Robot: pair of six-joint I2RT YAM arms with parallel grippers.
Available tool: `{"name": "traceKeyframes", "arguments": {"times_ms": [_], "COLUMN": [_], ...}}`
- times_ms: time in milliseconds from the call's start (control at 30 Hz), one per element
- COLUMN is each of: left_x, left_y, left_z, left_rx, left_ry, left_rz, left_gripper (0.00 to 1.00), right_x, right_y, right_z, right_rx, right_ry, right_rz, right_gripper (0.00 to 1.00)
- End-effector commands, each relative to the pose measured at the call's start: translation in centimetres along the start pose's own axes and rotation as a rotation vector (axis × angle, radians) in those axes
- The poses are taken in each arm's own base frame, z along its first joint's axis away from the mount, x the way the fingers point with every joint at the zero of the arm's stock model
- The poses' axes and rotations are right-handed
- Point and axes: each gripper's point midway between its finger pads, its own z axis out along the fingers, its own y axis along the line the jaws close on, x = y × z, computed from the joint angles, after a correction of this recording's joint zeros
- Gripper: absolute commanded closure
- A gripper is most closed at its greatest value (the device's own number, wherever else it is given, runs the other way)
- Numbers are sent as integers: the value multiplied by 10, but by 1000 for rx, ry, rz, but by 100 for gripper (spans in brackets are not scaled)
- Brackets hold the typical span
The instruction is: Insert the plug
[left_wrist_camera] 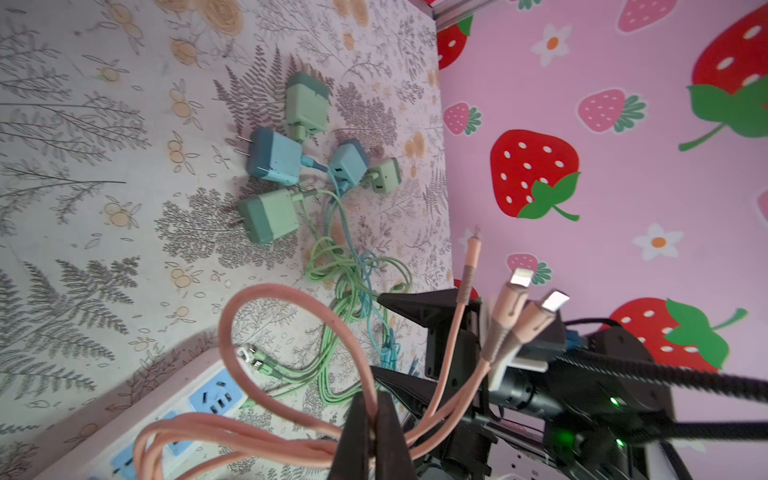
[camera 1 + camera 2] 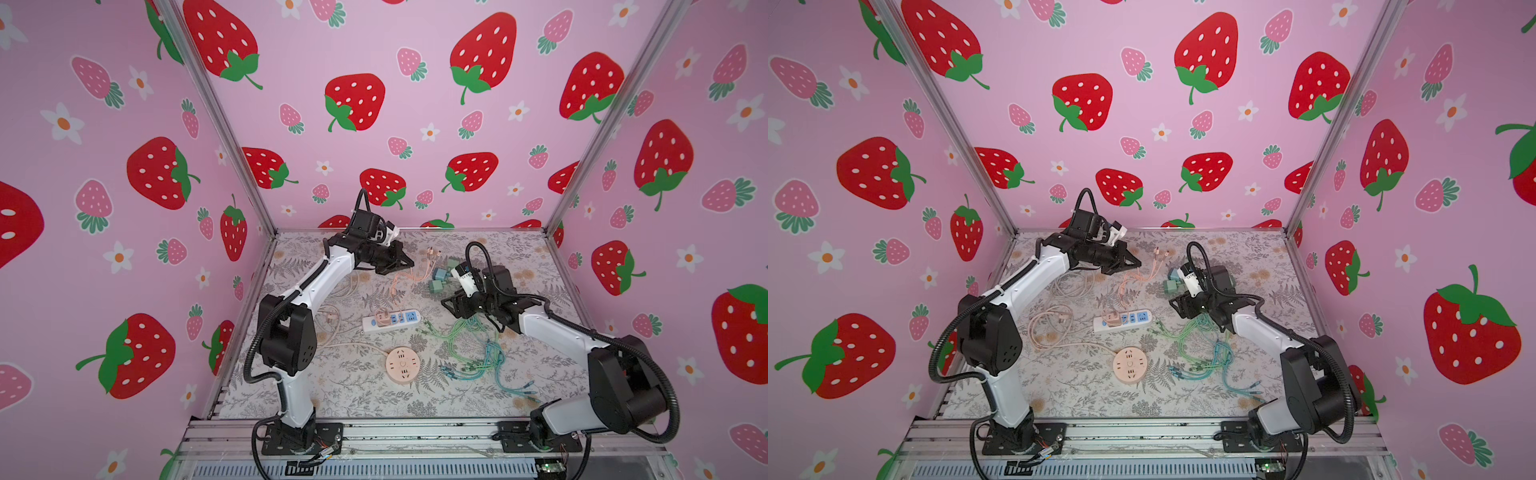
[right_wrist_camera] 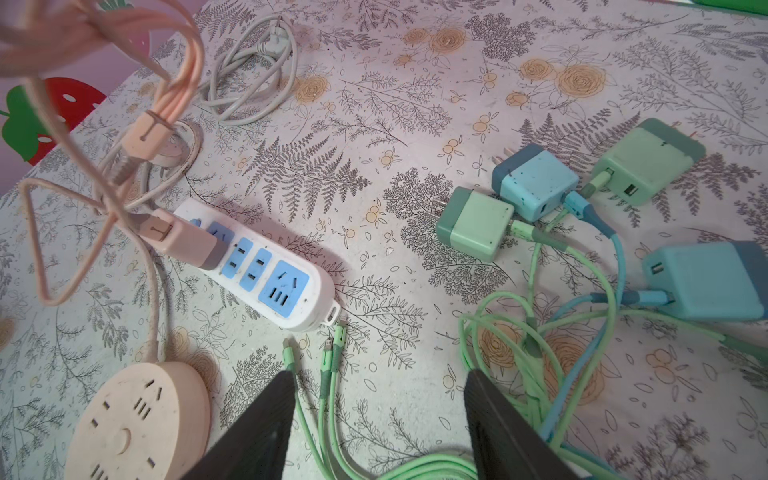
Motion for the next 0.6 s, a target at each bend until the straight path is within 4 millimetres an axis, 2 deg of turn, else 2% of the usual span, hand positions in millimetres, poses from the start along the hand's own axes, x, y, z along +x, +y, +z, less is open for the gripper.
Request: {"name": "traceKeyframes", "arguments": {"times_ms": [0,200,300,400,567], "left_x": [21,70,87,93,85], "left_y": [-33,-52,-48,-30,-6], "left_z": [-20,-51,-63,-75,-108], "left_rx": [137,228,211,125,65], "left_ry": [26,42,21,-51,-221], "left_rz": [71,154,166,145,78], "left_gripper": [100,100,100,100,100], "right_x": [-2,-4,-6,-7,-7], "right_y": [2,1,1,2,3], "right_z": [2,5,7,8,9], "right_rx": [-6,-11,-16,-23,-27], "right_ry": [-7,-2,-2,0,12], "right_rz": [2,0,2,2,-5], "right_gripper": [33,33,33,33,33]}}
